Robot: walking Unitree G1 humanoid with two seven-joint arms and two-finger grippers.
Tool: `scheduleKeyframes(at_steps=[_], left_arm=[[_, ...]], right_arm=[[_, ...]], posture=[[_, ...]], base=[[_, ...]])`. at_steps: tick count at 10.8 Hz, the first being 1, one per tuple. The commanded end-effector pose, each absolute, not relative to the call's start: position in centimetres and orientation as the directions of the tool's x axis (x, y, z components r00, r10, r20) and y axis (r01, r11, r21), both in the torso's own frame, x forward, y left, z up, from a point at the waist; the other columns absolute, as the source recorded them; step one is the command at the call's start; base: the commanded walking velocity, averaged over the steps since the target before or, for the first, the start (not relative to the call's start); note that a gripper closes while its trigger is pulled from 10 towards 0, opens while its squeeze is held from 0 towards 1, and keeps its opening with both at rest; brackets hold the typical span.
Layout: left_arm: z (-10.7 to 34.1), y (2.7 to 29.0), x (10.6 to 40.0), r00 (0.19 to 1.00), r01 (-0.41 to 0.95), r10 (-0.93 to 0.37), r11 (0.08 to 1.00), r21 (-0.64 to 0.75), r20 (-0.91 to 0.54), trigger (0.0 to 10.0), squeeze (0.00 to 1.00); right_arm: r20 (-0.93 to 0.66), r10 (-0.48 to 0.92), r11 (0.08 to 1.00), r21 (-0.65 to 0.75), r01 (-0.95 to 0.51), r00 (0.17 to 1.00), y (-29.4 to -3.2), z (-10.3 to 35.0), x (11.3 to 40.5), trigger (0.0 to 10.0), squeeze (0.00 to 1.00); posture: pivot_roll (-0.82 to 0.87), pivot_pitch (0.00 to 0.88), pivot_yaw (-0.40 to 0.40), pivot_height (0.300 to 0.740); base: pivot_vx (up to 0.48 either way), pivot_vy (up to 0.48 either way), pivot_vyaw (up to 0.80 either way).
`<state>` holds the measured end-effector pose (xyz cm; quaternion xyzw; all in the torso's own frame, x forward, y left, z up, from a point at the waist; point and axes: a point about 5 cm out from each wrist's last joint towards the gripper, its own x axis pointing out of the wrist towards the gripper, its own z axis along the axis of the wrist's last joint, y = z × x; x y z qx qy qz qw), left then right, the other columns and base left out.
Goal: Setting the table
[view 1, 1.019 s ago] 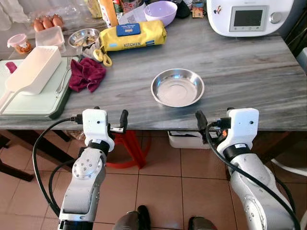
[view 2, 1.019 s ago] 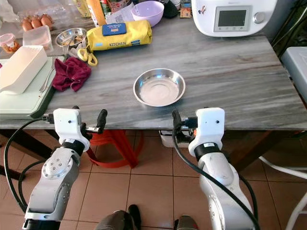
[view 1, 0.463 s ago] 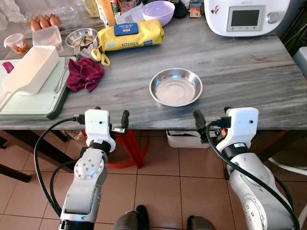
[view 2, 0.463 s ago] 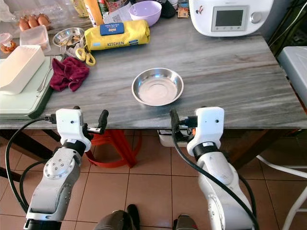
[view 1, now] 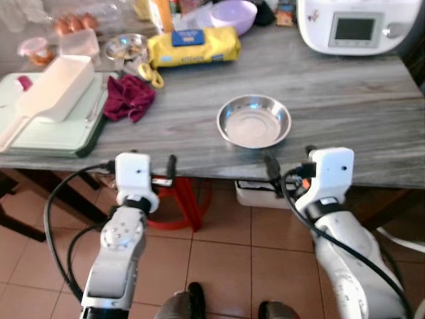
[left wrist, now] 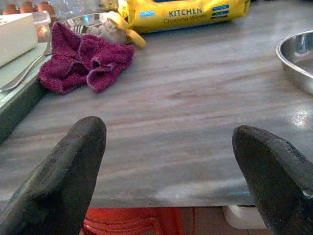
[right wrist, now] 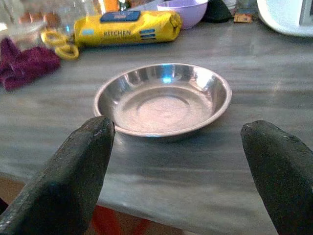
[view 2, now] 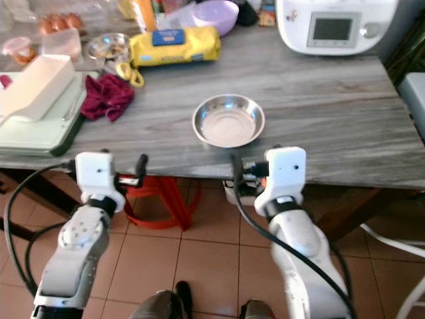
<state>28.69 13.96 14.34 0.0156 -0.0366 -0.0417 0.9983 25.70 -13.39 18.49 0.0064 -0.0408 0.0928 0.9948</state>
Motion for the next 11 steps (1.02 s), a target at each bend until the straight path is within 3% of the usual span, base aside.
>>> scheduleKeyframes(at_steps=[1, 5, 11], left_arm=[[13.99, 14.02, 28.56, 0.995, 0.086, -0.088, 0.996, 0.038, 0.052, 10.0, 0.00], [13.94, 13.90, 28.59, 0.994, 0.095, -0.097, 0.994, 0.049, 0.046, 10.0, 0.00], [13.95, 13.74, 28.76, 0.994, 0.101, -0.103, 0.993, 0.056, 0.043, 10.0, 0.00]], right_arm=[[0.084, 0.166, 0.986, 0.009, -0.167, 0.983, -13.93, 18.72, 25.54, 10.0, 0.00], [0.066, 0.167, 0.986, 0.002, -0.168, 0.984, -13.88, 18.55, 25.71, 10.0, 0.00], [0.076, 0.103, 0.994, 0.023, -0.105, 0.992, -14.16, 18.38, 25.92, 10.0, 0.00]], posture=[[-0.15, 0.214, 0.095, 0.740], [-0.15, 0.214, 0.096, 0.740], [-0.15, 0.216, 0.097, 0.740]], base=[[0.000, 0.000, 0.00], [0.000, 0.000, 0.00], [-0.252, 0.000, 0.00]])
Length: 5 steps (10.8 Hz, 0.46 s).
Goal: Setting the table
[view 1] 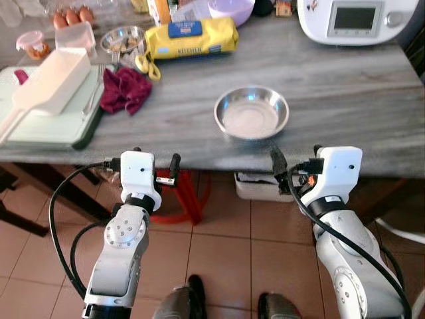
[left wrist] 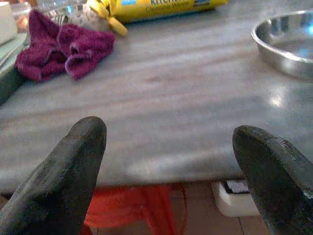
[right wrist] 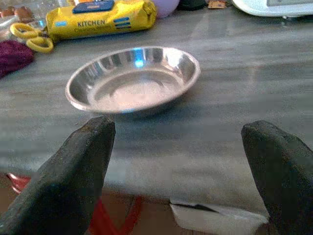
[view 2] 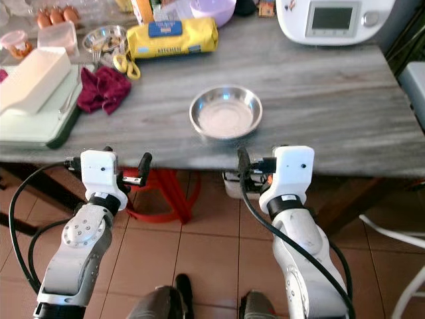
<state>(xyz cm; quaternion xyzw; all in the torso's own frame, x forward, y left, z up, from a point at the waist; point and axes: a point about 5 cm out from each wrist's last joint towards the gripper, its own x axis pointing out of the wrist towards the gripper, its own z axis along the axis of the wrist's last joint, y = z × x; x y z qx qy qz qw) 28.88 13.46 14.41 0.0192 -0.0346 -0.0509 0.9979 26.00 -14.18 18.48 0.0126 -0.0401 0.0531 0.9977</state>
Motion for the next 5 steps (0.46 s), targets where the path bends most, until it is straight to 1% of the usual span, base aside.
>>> scheduleKeyframes(at_steps=[1, 5], left_arm=[[13.95, 13.74, 28.77, 0.994, 0.101, -0.104, 0.993, 0.057, 0.043, 10.0, 0.00], [13.94, 13.74, 28.79, 0.994, 0.100, -0.103, 0.993, 0.056, 0.041, 10.0, 0.00]], right_arm=[[0.062, 0.096, 0.995, 0.028, -0.098, 0.993, -14.24, 18.26, 25.93, 10.0, 0.00], [0.061, 0.103, 0.994, 0.025, -0.105, 0.993, -14.37, 18.12, 25.91, 10.0, 0.00]], posture=[[-0.15, 0.216, 0.097, 0.740], [-0.15, 0.218, 0.098, 0.740]], base=[[-0.277, 0.000, 0.00], [-0.279, 0.000, 0.00]])
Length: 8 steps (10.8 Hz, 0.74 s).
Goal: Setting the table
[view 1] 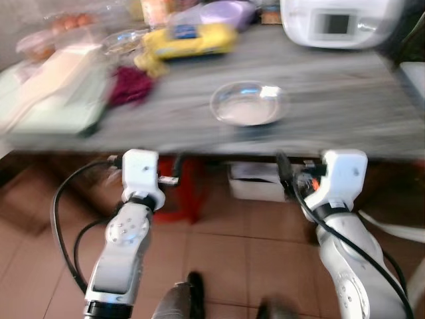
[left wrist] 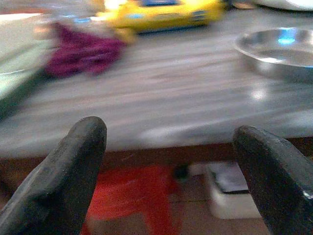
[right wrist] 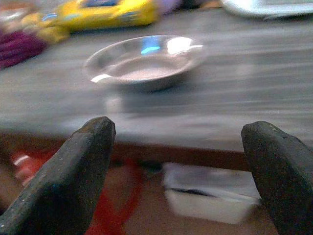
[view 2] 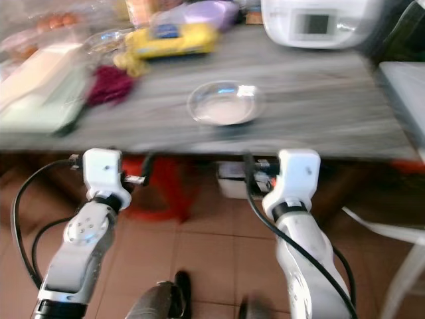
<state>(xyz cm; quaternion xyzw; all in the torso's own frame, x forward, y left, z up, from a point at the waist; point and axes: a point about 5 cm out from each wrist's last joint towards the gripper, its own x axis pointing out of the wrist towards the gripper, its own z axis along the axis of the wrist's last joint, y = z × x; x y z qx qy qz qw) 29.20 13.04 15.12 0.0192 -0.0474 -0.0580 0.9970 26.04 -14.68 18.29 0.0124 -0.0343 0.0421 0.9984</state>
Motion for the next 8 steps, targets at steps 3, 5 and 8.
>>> scheduleKeyframes(at_steps=[3, 5, 8], left_arm=[[13.94, 13.73, 28.79, 0.994, 0.102, -0.105, 0.993, 0.058, 0.039, 10.0, 0.00], [13.95, 13.73, 28.81, 0.994, 0.103, -0.105, 0.993, 0.060, 0.040, 10.0, 0.00], [13.95, 13.73, 28.88, 0.994, 0.102, -0.105, 0.993, 0.061, 0.041, 10.0, 0.00]], right_arm=[[0.077, 0.071, 0.997, 0.009, -0.072, 0.994, -14.68, 18.16, 26.01, 10.0, 0.00], [0.059, 0.090, 0.995, 0.038, -0.092, 0.994, -14.49, 18.00, 25.96, 10.0, 0.00], [0.055, 0.103, 0.994, 0.027, -0.104, 0.993, -14.40, 17.88, 25.97, 10.0, 0.00]], posture=[[-0.15, 0.218, 0.099, 0.740], [-0.15, 0.218, 0.099, 0.740], [-0.15, 0.216, 0.099, 0.740]], base=[[-0.280, 0.000, 0.00], [-0.279, 0.000, 0.00], [-0.279, 0.000, 0.00]])
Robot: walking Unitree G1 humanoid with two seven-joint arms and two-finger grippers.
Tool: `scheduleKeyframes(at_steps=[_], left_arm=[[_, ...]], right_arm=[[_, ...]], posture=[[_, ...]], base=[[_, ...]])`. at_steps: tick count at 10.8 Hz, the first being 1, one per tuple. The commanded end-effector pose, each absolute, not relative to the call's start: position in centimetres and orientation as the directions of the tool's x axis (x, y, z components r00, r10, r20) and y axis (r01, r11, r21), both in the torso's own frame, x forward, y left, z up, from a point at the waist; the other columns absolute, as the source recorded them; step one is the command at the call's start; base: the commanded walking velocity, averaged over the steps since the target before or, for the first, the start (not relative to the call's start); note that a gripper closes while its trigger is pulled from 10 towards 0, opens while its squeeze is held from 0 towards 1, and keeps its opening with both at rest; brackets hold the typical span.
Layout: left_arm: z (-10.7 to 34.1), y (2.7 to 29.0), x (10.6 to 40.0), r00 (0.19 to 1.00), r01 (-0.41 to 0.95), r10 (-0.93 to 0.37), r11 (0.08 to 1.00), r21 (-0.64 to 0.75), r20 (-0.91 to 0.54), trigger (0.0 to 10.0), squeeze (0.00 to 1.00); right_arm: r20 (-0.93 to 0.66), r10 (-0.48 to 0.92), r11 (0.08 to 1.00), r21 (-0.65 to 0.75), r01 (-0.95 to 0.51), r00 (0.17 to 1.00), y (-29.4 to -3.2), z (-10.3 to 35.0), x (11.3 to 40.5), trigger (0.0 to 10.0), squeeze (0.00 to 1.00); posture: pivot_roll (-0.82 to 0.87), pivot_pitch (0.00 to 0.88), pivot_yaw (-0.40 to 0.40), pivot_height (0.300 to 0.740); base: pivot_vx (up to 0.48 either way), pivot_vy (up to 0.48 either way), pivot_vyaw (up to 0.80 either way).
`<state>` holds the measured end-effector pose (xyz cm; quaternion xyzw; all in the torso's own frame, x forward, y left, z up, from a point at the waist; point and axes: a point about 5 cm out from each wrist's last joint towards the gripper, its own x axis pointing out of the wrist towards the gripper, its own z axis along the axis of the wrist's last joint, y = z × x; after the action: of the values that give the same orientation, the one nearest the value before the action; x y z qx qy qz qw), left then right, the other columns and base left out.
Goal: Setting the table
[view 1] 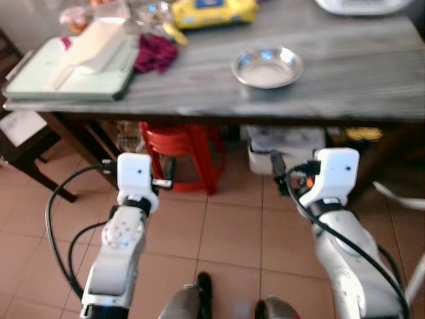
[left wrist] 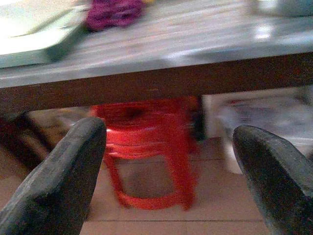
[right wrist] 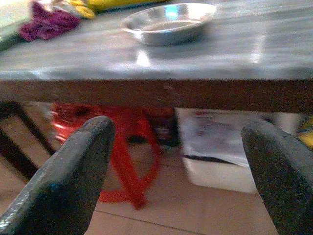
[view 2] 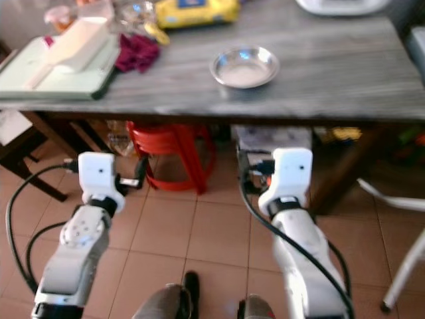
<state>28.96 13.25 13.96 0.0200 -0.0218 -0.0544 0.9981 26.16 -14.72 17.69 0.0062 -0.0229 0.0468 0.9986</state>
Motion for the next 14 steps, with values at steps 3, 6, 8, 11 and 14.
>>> scheduleKeyframes(at_steps=[3, 6, 8, 11, 14], left_arm=[[13.95, 13.81, 28.93, 0.994, 0.101, -0.104, 0.993, 0.066, 0.042, 10.0, 0.00], [13.98, 13.85, 28.93, 0.994, 0.099, -0.102, 0.993, 0.069, 0.044, 10.0, 0.00], [13.93, 13.75, 28.90, 0.993, 0.102, -0.106, 0.992, 0.074, 0.042, 10.0, 0.00], [13.99, 13.68, 28.85, 0.991, 0.115, -0.119, 0.991, 0.072, 0.056, 10.0, 0.00], [14.23, 13.26, 28.59, 0.981, 0.176, -0.179, 0.983, 0.043, 0.070, 10.0, 0.00]], right_arm=[[0.057, 0.107, 0.994, 0.029, -0.109, 0.993, -14.35, 17.85, 26.04, 10.0, 0.00], [0.059, 0.120, 0.992, 0.034, -0.122, 0.991, -14.23, 17.90, 26.06, 10.0, 0.00], [0.058, 0.125, 0.991, 0.036, -0.127, 0.990, -14.21, 17.87, 26.03, 10.0, 0.00], [0.053, 0.127, 0.991, 0.031, -0.128, 0.991, -14.17, 17.75, 25.93, 10.0, 0.00], [0.054, 0.128, 0.991, 0.023, -0.129, 0.990, -14.17, 17.72, 25.78, 10.0, 0.00]], posture=[[-0.15, 0.212, 0.100, 0.740], [-0.14, 0.208, 0.100, 0.740], [-0.15, 0.211, 0.100, 0.740], [-0.15, 0.215, 0.101, 0.740], [-0.15, 0.218, 0.101, 0.740]], base=[[-0.280, 0.000, 0.00], [-0.280, 0.000, 0.00], [-0.279, 0.000, 0.00], [-0.090, 0.000, 0.00], [0.000, 0.000, 0.00]])
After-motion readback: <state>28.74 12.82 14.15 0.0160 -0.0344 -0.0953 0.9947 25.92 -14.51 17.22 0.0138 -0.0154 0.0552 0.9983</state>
